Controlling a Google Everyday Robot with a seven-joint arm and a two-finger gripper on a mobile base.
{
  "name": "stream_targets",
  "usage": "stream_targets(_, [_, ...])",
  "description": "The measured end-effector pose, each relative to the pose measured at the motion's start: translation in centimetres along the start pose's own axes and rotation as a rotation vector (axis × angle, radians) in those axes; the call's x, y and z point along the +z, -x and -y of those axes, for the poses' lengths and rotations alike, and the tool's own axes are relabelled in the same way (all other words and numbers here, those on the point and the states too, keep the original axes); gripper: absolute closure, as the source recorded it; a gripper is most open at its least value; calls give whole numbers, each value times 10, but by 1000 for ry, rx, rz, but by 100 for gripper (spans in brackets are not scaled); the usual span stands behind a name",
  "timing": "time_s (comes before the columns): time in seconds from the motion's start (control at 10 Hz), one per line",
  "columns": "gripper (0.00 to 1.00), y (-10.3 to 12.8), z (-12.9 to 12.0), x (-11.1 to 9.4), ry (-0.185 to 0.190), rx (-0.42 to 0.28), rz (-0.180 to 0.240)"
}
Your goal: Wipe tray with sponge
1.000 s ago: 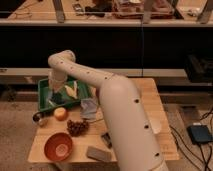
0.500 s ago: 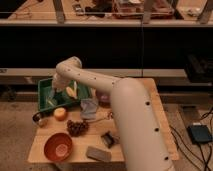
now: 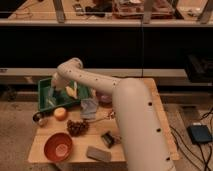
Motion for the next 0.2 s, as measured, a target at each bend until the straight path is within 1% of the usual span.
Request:
stream_targets(0.1, [100,2,6,2,-6,-2,5])
stream_targets(0.2, [100,11,16,9,-7,-10,19])
